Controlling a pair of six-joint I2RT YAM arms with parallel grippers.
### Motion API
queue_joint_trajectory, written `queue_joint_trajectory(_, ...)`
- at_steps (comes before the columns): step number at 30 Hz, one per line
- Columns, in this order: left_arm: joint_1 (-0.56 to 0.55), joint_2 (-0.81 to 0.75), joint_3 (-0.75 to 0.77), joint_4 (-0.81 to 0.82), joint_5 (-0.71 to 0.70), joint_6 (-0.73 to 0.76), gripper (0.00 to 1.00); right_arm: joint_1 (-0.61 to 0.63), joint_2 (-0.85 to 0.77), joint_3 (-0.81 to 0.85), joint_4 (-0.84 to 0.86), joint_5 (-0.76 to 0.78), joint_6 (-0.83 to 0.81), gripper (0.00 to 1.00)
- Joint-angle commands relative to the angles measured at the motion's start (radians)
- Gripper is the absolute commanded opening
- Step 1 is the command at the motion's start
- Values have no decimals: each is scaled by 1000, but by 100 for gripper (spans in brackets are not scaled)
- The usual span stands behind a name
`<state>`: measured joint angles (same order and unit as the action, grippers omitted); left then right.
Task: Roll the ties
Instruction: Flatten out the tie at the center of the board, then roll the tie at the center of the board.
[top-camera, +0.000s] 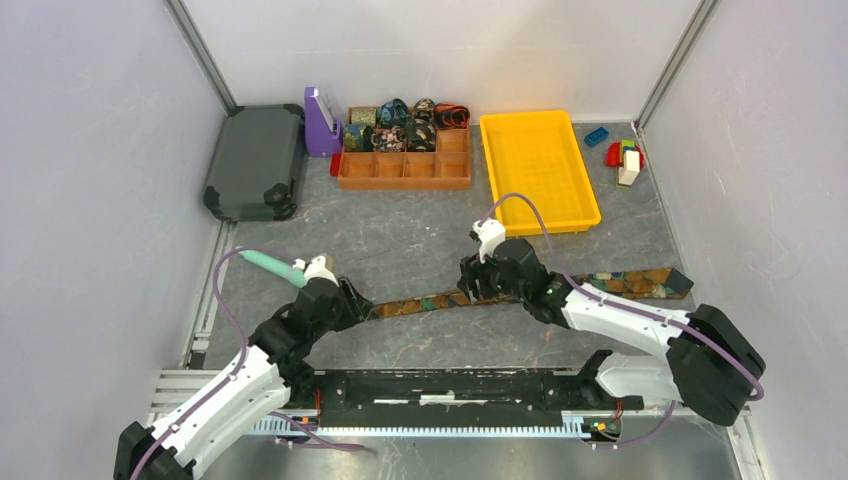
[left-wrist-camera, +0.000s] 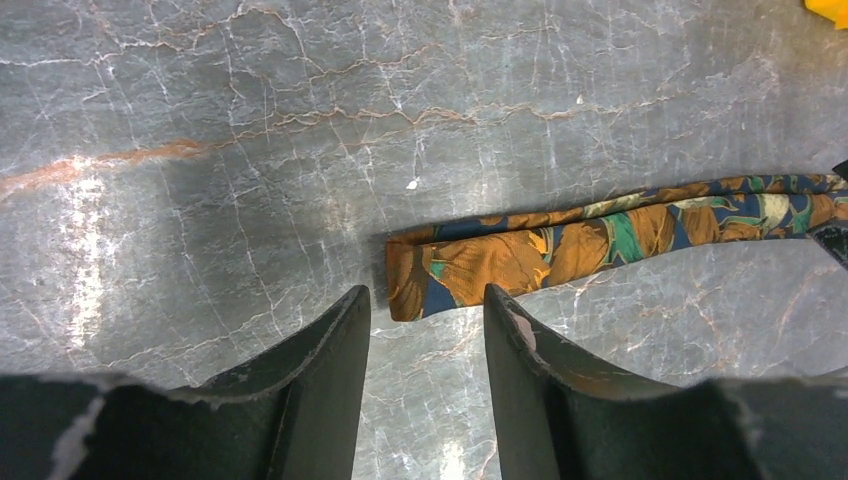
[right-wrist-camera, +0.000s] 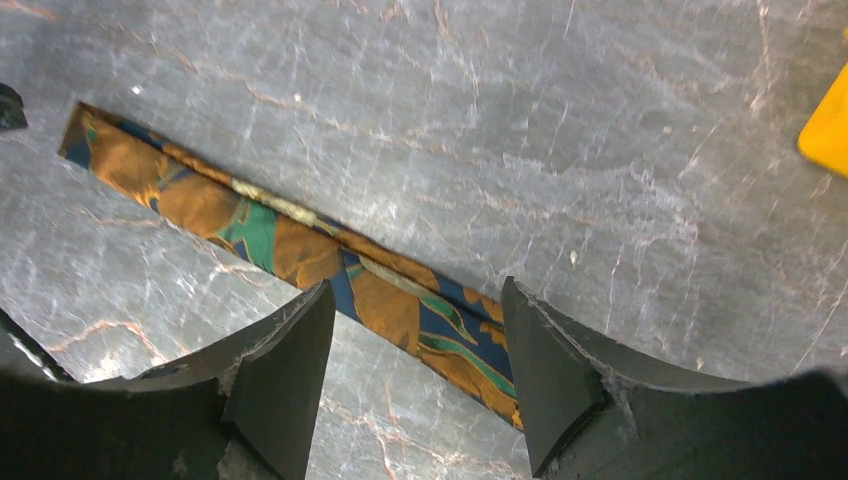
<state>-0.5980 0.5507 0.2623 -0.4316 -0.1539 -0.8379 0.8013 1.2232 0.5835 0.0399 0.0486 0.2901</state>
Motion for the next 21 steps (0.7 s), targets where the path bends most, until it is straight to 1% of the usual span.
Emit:
queue_joint_trajectory(1, -5, 17, -31, 80, 0, -17, 52, 3, -40, -95, 175, -12, -11, 68)
queue_joint_trajectory(5, -6, 58, -44, 107, -2, -17, 50, 2, -42, -142, 232, -20, -7, 68)
queue_joint_trajectory(9, -7, 91, -56, 147, 6, -18, 46, 3, -41, -171, 264, -24, -6, 67)
queue_joint_trajectory(17, -6, 136, -67, 188, 14, -21, 40, 2, -42, -197, 290, -45, -6, 67)
queue_joint_trajectory(21, -6, 161, -69, 210, 20, -18, 38, 2, -34, -200, 303, -46, -3, 66)
